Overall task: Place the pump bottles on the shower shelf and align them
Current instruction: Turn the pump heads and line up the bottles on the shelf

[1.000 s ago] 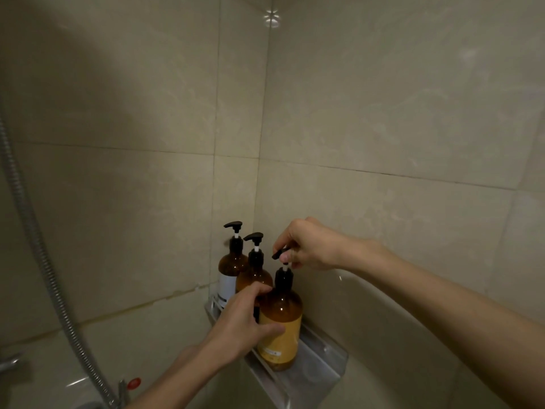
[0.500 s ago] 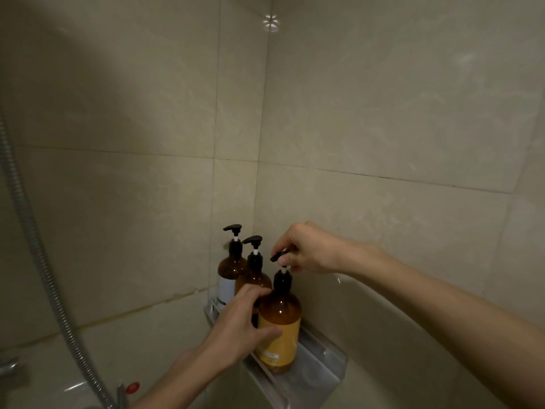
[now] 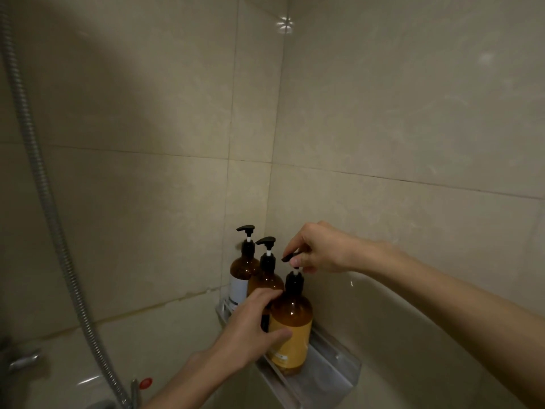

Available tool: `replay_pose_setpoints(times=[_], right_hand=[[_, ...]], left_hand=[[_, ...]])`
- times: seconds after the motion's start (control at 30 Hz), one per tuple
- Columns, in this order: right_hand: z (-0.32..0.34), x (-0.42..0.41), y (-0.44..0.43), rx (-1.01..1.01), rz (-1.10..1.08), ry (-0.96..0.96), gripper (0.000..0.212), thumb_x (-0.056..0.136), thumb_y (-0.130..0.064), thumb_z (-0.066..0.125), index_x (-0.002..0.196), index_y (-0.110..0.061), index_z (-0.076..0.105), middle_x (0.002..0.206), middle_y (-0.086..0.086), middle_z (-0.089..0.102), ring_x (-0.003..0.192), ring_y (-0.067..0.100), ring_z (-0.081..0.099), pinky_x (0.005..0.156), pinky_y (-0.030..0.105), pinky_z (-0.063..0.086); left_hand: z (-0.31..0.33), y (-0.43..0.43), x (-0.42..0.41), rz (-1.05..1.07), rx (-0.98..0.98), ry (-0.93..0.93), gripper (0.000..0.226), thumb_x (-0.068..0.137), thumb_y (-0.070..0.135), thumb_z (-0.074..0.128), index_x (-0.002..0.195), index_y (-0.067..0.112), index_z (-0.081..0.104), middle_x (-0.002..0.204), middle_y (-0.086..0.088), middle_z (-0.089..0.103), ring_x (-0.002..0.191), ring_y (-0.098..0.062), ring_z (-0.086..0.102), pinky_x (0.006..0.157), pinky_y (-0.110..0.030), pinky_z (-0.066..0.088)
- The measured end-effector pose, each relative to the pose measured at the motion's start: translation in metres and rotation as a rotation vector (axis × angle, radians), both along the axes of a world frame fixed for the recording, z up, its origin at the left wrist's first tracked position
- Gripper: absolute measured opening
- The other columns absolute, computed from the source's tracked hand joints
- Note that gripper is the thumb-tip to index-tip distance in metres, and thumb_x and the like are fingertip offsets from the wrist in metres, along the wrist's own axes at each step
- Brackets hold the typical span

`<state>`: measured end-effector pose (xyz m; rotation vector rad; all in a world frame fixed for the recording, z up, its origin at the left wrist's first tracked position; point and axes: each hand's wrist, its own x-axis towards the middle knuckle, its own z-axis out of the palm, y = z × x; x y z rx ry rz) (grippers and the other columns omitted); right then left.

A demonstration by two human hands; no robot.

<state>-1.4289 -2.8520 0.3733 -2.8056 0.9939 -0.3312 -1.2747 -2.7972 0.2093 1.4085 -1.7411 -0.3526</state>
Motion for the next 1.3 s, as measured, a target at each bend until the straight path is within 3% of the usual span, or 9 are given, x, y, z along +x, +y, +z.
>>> replay_pose_setpoints(times=[0.17, 0.3, 0.53, 0.63, 0.73, 0.93, 1.07, 1.2, 1.3], right_hand=[[0.005, 0.001, -0.005, 0.049, 0.027, 0.027, 0.031, 0.088, -0.028, 0.062, 0.117, -0.017, 0.063, 0.088, -0.007, 0.065, 0.071, 0.004, 0.065, 0.061, 0.018, 0.054], [0.011, 0.013, -0.013, -0.039, 0.051, -0.009, 0.029, 0.091, -0.03, 0.057, 0.117, -0.019, 0.062, 0.108, 0.0, 0.067, 0.082, 0.002, 0.059, 0.07, 0.017, 0.049], [0.017, 0.052, -0.03, -0.116, -0.008, 0.16, 0.049, 0.09, -0.018, 0.058, 0.137, -0.023, 0.043, 0.128, 0.007, 0.057, 0.112, 0.022, 0.055, 0.094, 0.032, 0.042], [0.017, 0.06, -0.035, -0.119, -0.002, 0.205, 0.044, 0.089, -0.015, 0.06, 0.131, -0.02, 0.05, 0.122, 0.006, 0.06, 0.104, 0.02, 0.057, 0.086, 0.029, 0.042], [0.013, 0.064, -0.039, -0.125, 0.01, 0.186, 0.034, 0.088, -0.012, 0.061, 0.122, -0.017, 0.059, 0.111, 0.005, 0.063, 0.073, 0.006, 0.054, 0.072, 0.022, 0.044], [0.011, 0.067, -0.043, -0.122, 0.018, 0.141, 0.03, 0.086, -0.012, 0.063, 0.117, -0.015, 0.062, 0.084, -0.005, 0.056, 0.065, -0.001, 0.053, 0.062, 0.016, 0.042], [0.01, 0.069, -0.043, -0.138, 0.017, 0.125, 0.03, 0.086, -0.013, 0.064, 0.116, -0.014, 0.063, 0.074, -0.01, 0.05, 0.064, 0.0, 0.053, 0.064, 0.019, 0.043], [0.009, 0.068, -0.042, -0.143, 0.021, 0.111, 0.03, 0.086, -0.013, 0.063, 0.117, -0.014, 0.063, 0.082, -0.006, 0.053, 0.064, 0.001, 0.051, 0.064, 0.018, 0.043], [0.01, 0.068, -0.044, -0.128, 0.015, 0.148, 0.031, 0.087, -0.015, 0.063, 0.118, -0.016, 0.061, 0.103, 0.004, 0.064, 0.07, 0.006, 0.056, 0.068, 0.021, 0.045]], left_hand=[[0.0, 0.002, 0.005, -0.012, -0.008, 0.046, 0.062, 0.072, 0.06, 0.061, 0.129, 0.047, 0.04, 0.123, 0.031, 0.044, 0.112, 0.009, 0.047, 0.092, -0.017, 0.045], [0.004, -0.001, 0.016, 0.149, -0.115, 0.205, 0.032, 0.085, 0.033, 0.06, 0.115, 0.041, 0.053, 0.105, 0.022, 0.055, 0.093, 0.01, 0.054, 0.071, -0.012, 0.049], [-0.01, -0.02, 0.027, 0.231, -0.065, 0.2, 0.061, 0.076, 0.037, 0.071, 0.124, 0.046, 0.034, 0.109, 0.029, 0.037, 0.104, 0.007, 0.039, 0.089, -0.018, 0.035], [-0.016, -0.028, 0.028, 0.211, -0.038, 0.202, 0.068, 0.072, 0.036, 0.075, 0.121, 0.051, 0.03, 0.106, 0.039, 0.037, 0.098, 0.023, 0.039, 0.082, -0.003, 0.032], [-0.021, -0.033, 0.027, 0.181, -0.039, 0.199, 0.072, 0.068, 0.033, 0.078, 0.121, 0.05, 0.031, 0.104, 0.04, 0.039, 0.096, 0.036, 0.031, 0.07, 0.009, 0.031], [-0.027, -0.042, 0.028, 0.245, -0.034, 0.178, 0.078, 0.071, 0.033, 0.076, 0.135, 0.037, 0.032, 0.117, 0.027, 0.039, 0.115, 0.005, 0.036, 0.101, -0.022, 0.033], [-0.022, -0.041, 0.033, 0.207, -0.029, 0.145, 0.075, 0.071, 0.028, 0.077, 0.128, 0.046, 0.031, 0.107, 0.039, 0.035, 0.109, 0.009, 0.037, 0.095, -0.013, 0.032], [-0.021, -0.04, 0.033, 0.167, -0.023, 0.188, 0.076, 0.071, 0.025, 0.077, 0.132, 0.04, 0.033, 0.102, 0.039, 0.037, 0.092, 0.033, 0.035, 0.073, 0.009, 0.03], [-0.022, -0.037, 0.036, 0.128, -0.028, 0.19, 0.07, 0.071, 0.029, 0.077, 0.118, 0.056, 0.033, 0.099, 0.048, 0.043, 0.096, 0.039, 0.029, 0.072, 0.012, 0.027]])
